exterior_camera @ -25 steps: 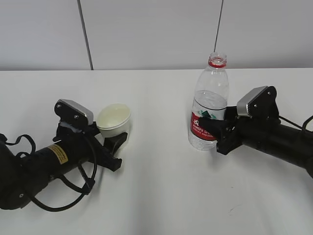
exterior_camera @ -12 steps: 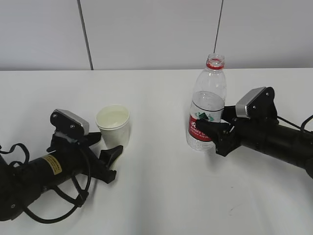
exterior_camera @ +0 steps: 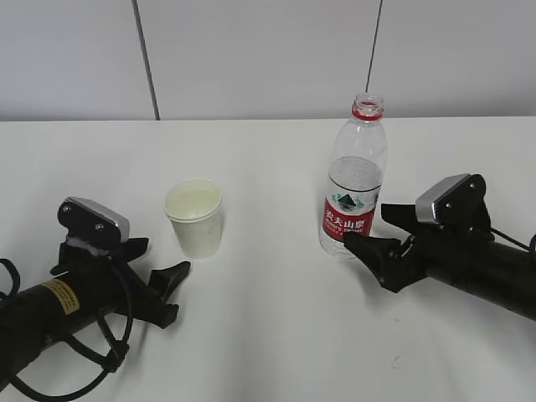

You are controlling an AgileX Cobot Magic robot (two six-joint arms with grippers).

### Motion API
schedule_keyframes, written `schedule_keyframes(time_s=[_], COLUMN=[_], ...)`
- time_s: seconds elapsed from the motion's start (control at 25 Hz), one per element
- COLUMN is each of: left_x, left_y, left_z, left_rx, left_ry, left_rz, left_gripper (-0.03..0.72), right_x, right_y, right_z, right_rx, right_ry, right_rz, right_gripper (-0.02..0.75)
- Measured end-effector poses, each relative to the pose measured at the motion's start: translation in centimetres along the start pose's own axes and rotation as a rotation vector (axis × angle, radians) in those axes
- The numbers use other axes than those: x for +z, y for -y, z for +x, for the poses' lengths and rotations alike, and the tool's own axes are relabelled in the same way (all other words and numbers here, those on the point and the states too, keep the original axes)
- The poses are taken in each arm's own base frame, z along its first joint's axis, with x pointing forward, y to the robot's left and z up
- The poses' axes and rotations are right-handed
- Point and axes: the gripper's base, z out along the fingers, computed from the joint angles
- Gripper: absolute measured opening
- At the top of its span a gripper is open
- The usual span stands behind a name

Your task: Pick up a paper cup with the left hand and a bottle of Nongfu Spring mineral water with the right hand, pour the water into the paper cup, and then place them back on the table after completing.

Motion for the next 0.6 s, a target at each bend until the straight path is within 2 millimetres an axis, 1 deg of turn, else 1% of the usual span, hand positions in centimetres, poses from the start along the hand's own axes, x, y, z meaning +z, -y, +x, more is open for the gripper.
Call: schedule_keyframes(time_s=[0.12, 0.28, 0.6], left_x=[-1.0, -2.1, -3.1], left_y=[-0.3, -1.0, -4.2], left_z=[0.0, 0.3, 0.8], left_rx=[-0.014, -0.018, -0.039], left_ry=[-0.008, -0.029, -0.048], left_rz=[-0.047, -0.141, -0.301], left_gripper=[0.489, 0.489, 0.489], right_x=[-0.8, -1.5, -2.1], right_y=[0.1, 0.7, 2.5], right_z=[0.0, 0.0, 0.2], right_rx=[-0.016, 0.008, 0.103], right_ry=[-0.009, -0.014, -0.016], right_rz=[0.065, 0.167, 0.392], right_gripper=[0.643, 0.631, 0.618])
